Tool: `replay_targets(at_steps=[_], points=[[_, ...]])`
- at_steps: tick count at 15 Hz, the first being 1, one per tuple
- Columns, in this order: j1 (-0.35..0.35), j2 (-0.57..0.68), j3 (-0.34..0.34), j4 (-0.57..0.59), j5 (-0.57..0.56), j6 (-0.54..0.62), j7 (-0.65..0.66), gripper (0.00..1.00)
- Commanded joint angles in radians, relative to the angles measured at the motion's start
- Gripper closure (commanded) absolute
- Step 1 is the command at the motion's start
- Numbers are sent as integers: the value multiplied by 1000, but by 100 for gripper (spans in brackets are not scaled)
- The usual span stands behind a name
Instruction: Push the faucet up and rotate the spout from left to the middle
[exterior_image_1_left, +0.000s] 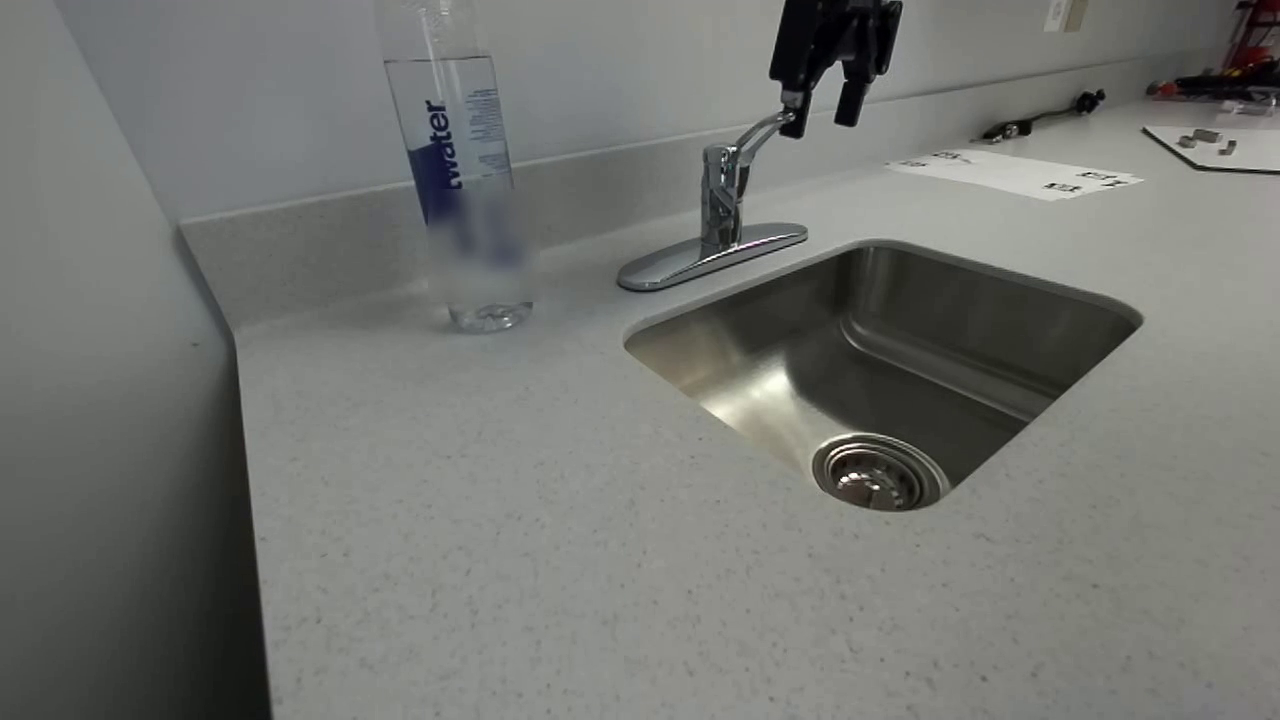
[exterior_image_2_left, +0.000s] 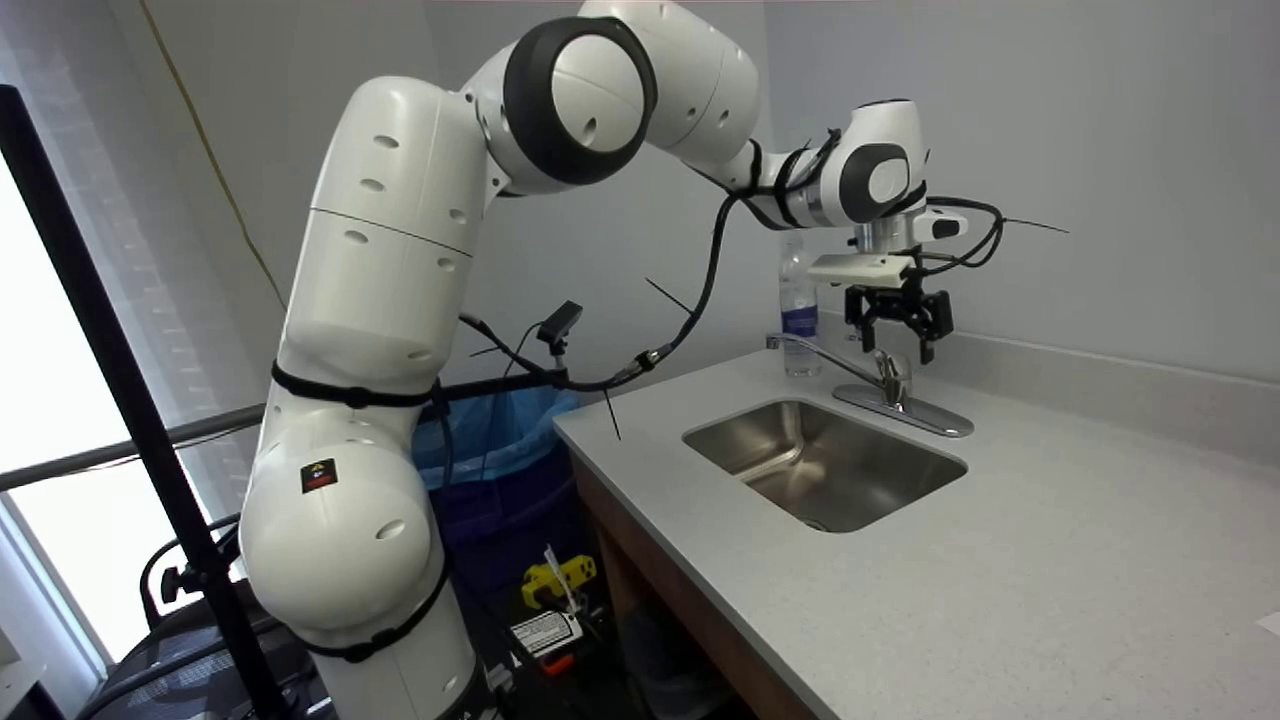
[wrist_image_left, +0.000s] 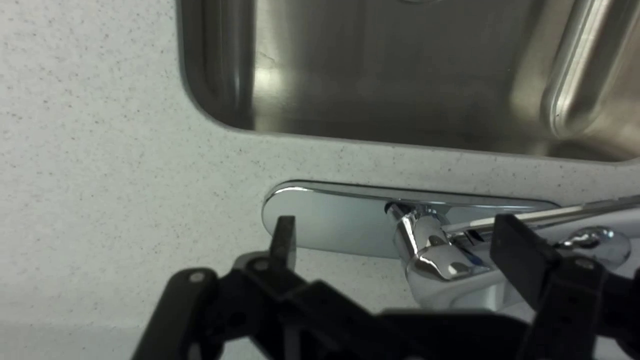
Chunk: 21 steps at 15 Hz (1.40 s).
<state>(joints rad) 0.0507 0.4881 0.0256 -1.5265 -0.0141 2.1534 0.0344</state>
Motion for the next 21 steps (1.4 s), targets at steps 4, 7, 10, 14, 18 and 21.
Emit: replay_targets(at_steps=[4,7,10,14,18,21], points=[[35,45,-2,82,-7,-2,73,0],[45,56,-5,91,-13,5,102,0],[53,71,-7,111,-13,6,136,0],[60,96,-12,159,-17,3,179,0],[58,118,-16,211,-12,-7,205,0],[54,137,-19,254,-6,-13,216,0]])
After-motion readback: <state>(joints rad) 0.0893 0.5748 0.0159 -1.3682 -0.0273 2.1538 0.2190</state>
